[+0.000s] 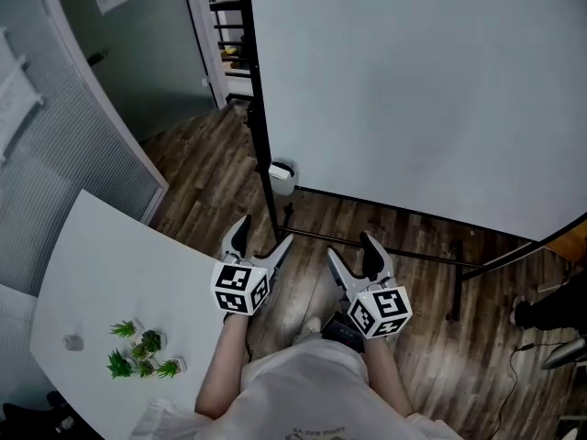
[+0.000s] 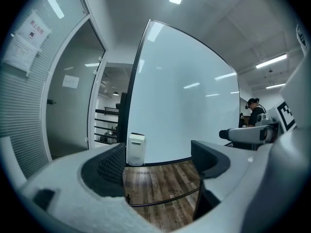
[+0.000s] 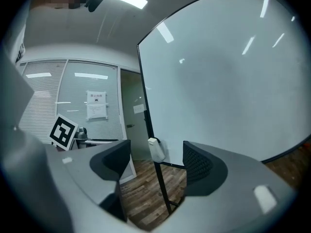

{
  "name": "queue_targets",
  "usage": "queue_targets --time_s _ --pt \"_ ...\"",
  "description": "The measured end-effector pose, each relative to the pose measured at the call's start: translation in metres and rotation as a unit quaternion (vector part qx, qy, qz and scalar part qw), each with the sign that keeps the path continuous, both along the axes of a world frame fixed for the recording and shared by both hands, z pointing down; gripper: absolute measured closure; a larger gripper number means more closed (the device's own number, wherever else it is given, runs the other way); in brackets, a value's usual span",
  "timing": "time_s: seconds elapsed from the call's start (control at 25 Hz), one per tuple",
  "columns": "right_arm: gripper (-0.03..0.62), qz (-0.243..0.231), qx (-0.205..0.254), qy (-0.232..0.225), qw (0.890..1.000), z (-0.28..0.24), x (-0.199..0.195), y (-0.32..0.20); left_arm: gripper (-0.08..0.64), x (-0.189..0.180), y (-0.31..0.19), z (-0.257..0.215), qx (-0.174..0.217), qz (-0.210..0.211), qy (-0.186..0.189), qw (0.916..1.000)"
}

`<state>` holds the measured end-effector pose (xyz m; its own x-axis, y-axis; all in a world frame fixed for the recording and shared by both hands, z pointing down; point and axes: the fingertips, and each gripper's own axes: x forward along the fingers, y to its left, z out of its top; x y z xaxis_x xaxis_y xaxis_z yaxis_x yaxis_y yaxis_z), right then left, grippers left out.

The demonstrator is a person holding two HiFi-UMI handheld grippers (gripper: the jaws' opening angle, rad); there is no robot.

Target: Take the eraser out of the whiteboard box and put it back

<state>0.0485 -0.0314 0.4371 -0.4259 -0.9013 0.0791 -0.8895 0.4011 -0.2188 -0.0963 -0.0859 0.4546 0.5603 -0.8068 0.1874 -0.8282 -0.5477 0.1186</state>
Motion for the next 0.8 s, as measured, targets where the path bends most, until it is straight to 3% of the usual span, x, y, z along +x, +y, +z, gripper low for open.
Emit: queue_targets --time_s 0.16,0.32,0.8 --pt "0.256 0.009 0.000 0.000 1.000 0.001 0.025 -0.041 0.144 0.012 -0.046 0.002 0.000 -0.008 -0.005 1.0000" --pt "0.247 -0.011 -0.008 -0.008 1.000 0.008 0.033 -0.069 0.151 0.014 -0.076 0.006 -0.001 -0.021 -0.009 0.9997" --pt "0.238 -0.026 -0.022 -0.005 0.999 0.020 0.029 -0.099 0.167 0.014 -0.111 0.015 -0.009 -0.037 -0.007 0.9992"
